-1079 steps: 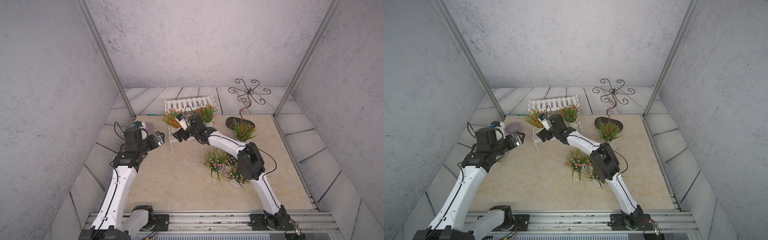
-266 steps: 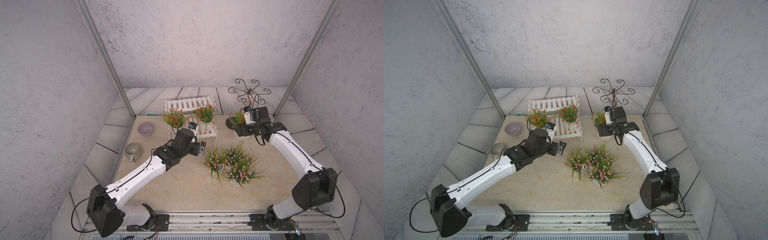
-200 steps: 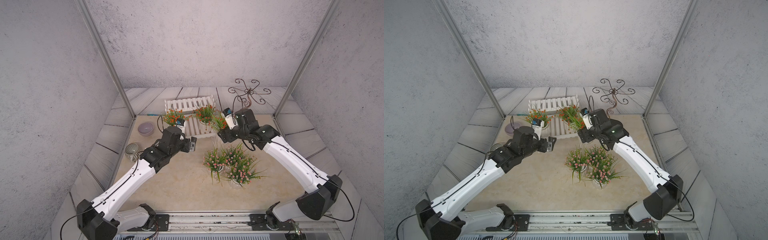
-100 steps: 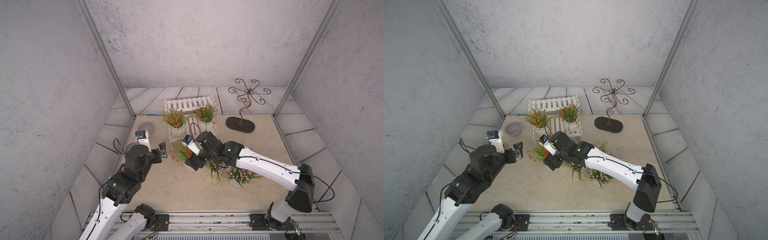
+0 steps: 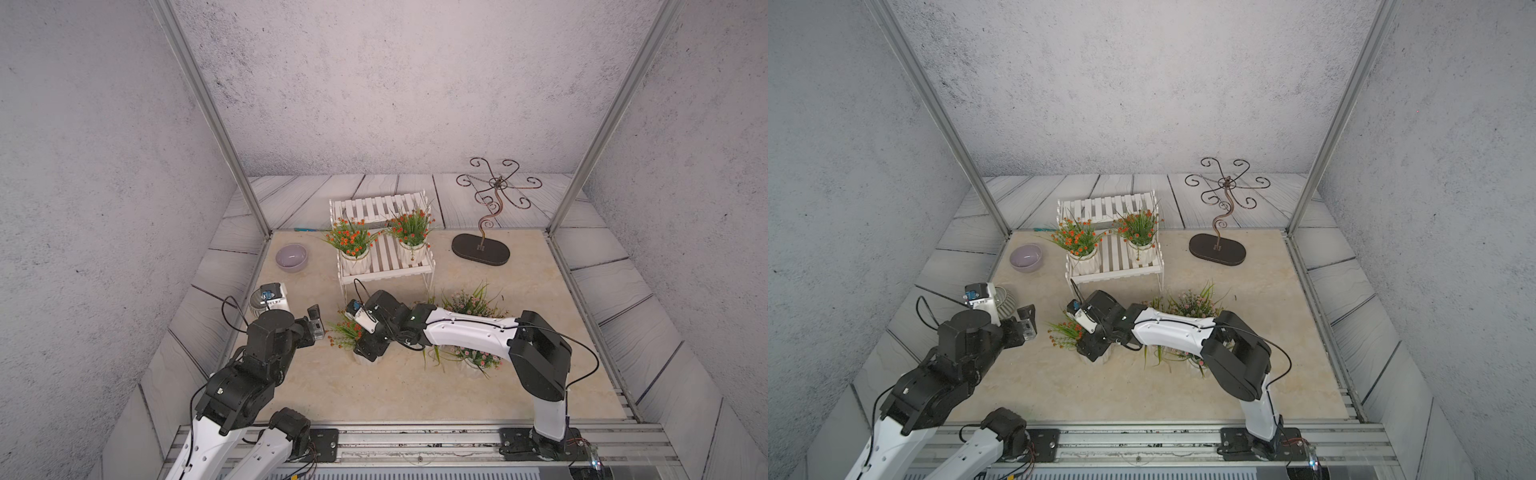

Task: Place the baby's breath potted plants on the rack by color
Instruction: Place the baby's breath potted plant at the center of the board.

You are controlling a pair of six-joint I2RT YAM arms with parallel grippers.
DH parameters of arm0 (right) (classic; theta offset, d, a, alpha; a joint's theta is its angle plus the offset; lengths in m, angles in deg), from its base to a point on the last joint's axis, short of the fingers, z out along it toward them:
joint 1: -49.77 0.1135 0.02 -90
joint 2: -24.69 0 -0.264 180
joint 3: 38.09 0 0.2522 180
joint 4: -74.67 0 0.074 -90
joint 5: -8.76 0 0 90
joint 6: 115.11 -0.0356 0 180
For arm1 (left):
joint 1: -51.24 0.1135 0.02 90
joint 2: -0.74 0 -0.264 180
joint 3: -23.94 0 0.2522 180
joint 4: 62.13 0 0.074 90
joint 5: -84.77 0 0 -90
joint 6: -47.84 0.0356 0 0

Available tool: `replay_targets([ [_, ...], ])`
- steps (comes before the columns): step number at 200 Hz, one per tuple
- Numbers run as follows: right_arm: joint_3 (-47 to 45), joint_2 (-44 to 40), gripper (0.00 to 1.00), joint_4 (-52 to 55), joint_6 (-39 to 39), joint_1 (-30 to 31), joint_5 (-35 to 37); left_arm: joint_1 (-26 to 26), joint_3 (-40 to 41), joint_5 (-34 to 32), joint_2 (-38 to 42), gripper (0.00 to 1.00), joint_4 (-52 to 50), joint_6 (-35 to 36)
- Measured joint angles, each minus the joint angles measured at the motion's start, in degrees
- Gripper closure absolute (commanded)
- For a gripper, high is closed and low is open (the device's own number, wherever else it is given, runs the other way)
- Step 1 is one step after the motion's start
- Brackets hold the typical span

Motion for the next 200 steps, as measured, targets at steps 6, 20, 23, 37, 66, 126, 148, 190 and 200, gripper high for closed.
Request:
replay_targets([
  [6, 0.0, 0.3, 0.12, -0.4, 0.2, 0.0, 0.1, 0.0, 0.4, 0.4, -0.1, 0.05, 0.0, -0.4],
  [20, 0.1, 0.9, 0.03, -1.0, 0.6, 0.0, 0.2, 0.0, 1.1, 1.4, -0.4, 0.06, 0.0, -1.0],
  [23, 0.1, 1.0, 0.02, -1.1, 0.5, 0.0, 0.2, 0.0, 1.2, 1.6, -0.5, 0.06, 0.0, -1.1],
  [37, -0.1, 1.0, 0.01, -2.0, 0.8, 0.0, 0.1, 0.0, 1.6, 2.7, -0.9, 0.05, 0.1, -1.9],
  [66, -2.0, 0.8, 0.01, -5.0, 0.8, 0.0, -0.7, 0.0, 1.7, 4.6, -1.6, 0.04, 0.2, -2.6],
  [126, -10.4, -17.9, 0.01, -2.0, 0.3, -0.7, 0.1, 0.0, 1.7, 7.3, -3.3, 0.04, 0.4, -2.9],
  [148, -10.4, -29.2, 0.02, -1.4, -0.3, -3.0, 2.9, -0.1, 1.7, 8.2, -4.9, 0.04, 0.5, -2.9],
  [190, -12.2, -36.8, 0.05, -1.4, -4.2, -17.4, 3.2, -8.8, 1.7, 6.0, -9.7, 0.05, 0.5, -4.4],
  [200, -13.0, -36.1, 0.05, -1.1, -5.1, -20.9, 2.8, -12.1, 1.9, 4.8, -11.0, 0.05, 0.8, -5.4],
])
